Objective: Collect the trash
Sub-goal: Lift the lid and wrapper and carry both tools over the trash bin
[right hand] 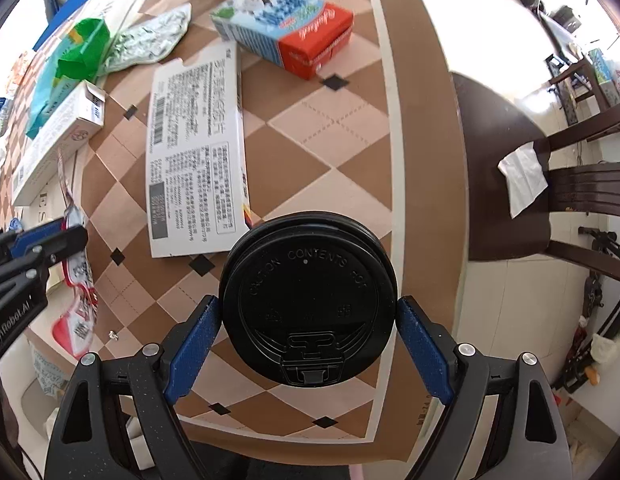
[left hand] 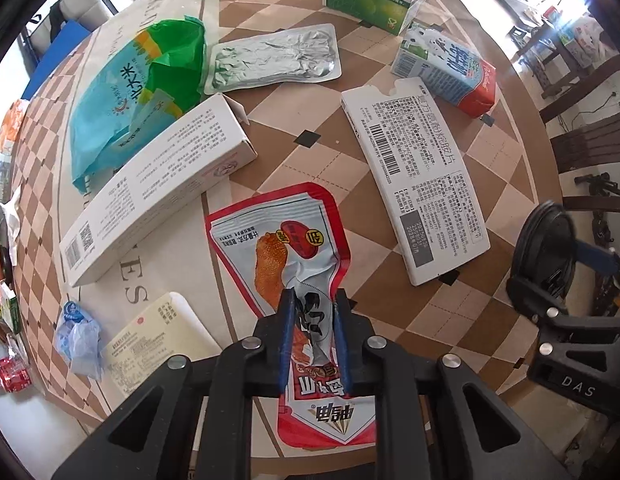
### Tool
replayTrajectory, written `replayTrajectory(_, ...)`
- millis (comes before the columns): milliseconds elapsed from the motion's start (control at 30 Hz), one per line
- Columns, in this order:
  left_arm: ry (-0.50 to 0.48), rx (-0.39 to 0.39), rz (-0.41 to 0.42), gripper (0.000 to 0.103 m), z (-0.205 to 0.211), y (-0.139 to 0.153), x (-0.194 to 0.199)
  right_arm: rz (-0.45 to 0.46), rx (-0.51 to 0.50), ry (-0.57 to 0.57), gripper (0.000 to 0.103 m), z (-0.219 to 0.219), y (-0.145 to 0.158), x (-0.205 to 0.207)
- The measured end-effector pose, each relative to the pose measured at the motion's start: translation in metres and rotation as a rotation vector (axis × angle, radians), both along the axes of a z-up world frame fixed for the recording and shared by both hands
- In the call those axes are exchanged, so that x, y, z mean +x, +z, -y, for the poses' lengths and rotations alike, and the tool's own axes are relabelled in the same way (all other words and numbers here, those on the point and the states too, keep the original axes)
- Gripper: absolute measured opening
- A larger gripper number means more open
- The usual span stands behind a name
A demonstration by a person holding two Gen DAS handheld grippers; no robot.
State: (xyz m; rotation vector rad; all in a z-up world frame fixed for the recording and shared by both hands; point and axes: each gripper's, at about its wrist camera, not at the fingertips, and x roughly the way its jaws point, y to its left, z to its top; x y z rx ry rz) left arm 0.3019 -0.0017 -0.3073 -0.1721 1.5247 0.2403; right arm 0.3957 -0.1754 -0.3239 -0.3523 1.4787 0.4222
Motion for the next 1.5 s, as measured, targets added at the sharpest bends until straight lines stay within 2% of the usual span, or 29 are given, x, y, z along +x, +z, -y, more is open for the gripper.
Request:
replayTrajectory(100, 0.022, 0.004, 0.005, 0.015, 0.004, 0.011, -0.018, 0.083, -0.002, 0.010, 0.089, -0.003, 0.017, -0.007)
replayTrajectory(200, 0.052, 0.000, 0.000, 0.015, 0.003, 0.013, -0.026, 0.128, 0.007, 0.020, 0.089, -0.005, 0.030, -0.013)
replayTrajectory(433, 0.121, -0.027, 0.020, 0.014, -0.018, 0.013, -0.046, 0.116, 0.048, 0.013, 0.089, -0.008, 0.046, -0.018)
replayTrajectory(567, 0.157, -0.044, 0.055, 0.014, -0.030, 0.031, -0.055, 0.101, 0.068, 0.007, 0.089, -0.009, 0.052, -0.019)
replayTrajectory(600, 0.163, -0.049, 0.066, 0.014, -0.035, 0.034, -0.058, 0.097, 0.078, 0.009, 0.089, 0.003, 0.041, -0.017)
replayTrajectory(800, 0.200, -0.047, 0.127, 0.014, -0.046, 0.065, -0.091, 0.107, 0.110, 0.016, 0.089, 0.005, 0.049, -0.021)
replayTrajectory(933, 0.200, -0.048, 0.172, 0.014, -0.045, 0.079, -0.100, 0.120, 0.133, 0.006, 0.089, 0.006, 0.061, -0.031)
replayTrajectory(1000, 0.202, -0.044, 0.193, 0.014, -0.027, 0.074, -0.091, 0.127, 0.146, 0.002, 0.089, 0.007, 0.069, -0.039)
replayTrajectory(1133, 0.209, -0.045, 0.224, 0.014, -0.020, 0.082, -0.120, 0.146, 0.173, 0.015, 0.089, 0.010, 0.085, -0.067)
replayTrajectory(1300, 0.253, -0.067, 0.243, 0.014, -0.013, 0.080, -0.182, 0.138, 0.186, 0.033, 0.089, 0.018, 0.090, -0.120)
replayTrajectory(1400, 0.281, -0.088, 0.237, 0.014, -0.006, 0.066, -0.221, 0.121, 0.181, 0.042, 0.089, 0.026, 0.080, -0.162)
replayTrajectory(1500, 0.317, -0.117, 0.207, 0.014, 0.002, 0.037, -0.254, 0.081, 0.170, 0.051, 0.089, 0.035, 0.057, -0.207)
